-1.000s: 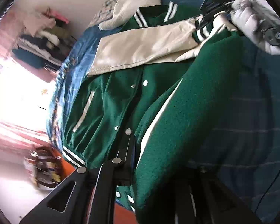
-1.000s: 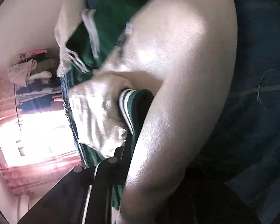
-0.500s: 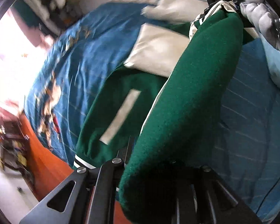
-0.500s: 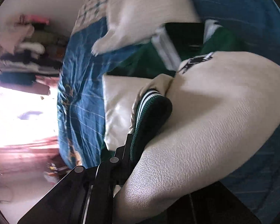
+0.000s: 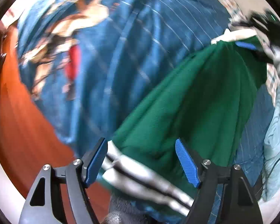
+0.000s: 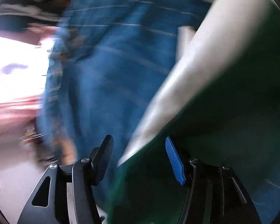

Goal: Fold large clothes

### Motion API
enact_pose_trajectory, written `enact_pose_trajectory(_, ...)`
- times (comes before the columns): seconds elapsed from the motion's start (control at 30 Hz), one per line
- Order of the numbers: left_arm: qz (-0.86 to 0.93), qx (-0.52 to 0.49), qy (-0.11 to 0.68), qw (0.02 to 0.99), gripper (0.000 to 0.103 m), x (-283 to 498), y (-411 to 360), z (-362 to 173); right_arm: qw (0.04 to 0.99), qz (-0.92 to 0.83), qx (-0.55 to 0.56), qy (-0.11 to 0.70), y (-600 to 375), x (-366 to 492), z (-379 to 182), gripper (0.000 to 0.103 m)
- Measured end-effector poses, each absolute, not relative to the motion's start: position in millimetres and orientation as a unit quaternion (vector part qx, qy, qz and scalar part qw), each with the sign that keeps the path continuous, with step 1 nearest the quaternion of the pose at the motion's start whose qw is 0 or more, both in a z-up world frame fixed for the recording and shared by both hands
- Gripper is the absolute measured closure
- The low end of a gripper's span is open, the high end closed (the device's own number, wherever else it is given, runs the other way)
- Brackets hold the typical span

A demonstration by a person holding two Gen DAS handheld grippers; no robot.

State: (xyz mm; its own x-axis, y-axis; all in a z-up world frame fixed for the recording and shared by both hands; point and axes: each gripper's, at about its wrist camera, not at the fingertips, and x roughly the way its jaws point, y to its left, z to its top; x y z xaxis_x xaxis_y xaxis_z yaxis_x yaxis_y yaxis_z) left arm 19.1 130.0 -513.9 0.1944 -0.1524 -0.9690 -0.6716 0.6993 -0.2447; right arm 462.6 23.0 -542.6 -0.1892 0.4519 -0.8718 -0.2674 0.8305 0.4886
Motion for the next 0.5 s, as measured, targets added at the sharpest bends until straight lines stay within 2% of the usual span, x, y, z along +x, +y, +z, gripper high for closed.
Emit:
enact_pose_trajectory(0.13, 0.206, -0.359, 0.598, 0.686, 0.029, -11.5, 132.0, -506.1, 0.679, 0.264, 0.048, 0.683, -33.5, 447.8, -512.7, 0.042)
enact_pose_trajectory(0.2, 0.213, -0.376, 0.594, 0.678, 0.029, -15.9, 129.6, -510.9, 0.694, 0.231, 0.038, 0.681, -71.5, 443.4, -510.1, 0.038)
enact_pose_trajectory(0.3, 0.208, -0.429, 0.595, 0.647, 0.029, -9.8, 122.6, -532.9, 0.688, 0.185, 0.059, 0.699, -142.4, 440.4, -520.5, 0.035)
enact_pose_trajectory(0.4, 0.254, -0.39, 0.596, 0.655, 0.03, 5.1, 105.7, -545.7, 0.681, 0.151, 0.088, 0.711, -201.1, 442.7, -542.4, 0.035)
enact_pose_trajectory(0.43, 0.272, -0.371, 0.596, 0.658, 0.034, 10.0, 102.1, -551.7, 0.682, 0.142, 0.095, 0.711, -212.8, 445.1, -549.7, 0.034)
enact_pose_trajectory(0.47, 0.276, -0.368, 0.591, 0.663, 0.058, 12.1, 102.3, -554.9, 0.685, 0.138, 0.106, 0.708, -229.1, 449.8, -559.7, 0.028)
enact_pose_trajectory(0.5, 0.284, -0.361, 0.587, 0.667, 0.066, 14.1, 103.6, -557.4, 0.687, 0.136, 0.113, 0.705, -235.3, 454.3, -569.4, 0.018)
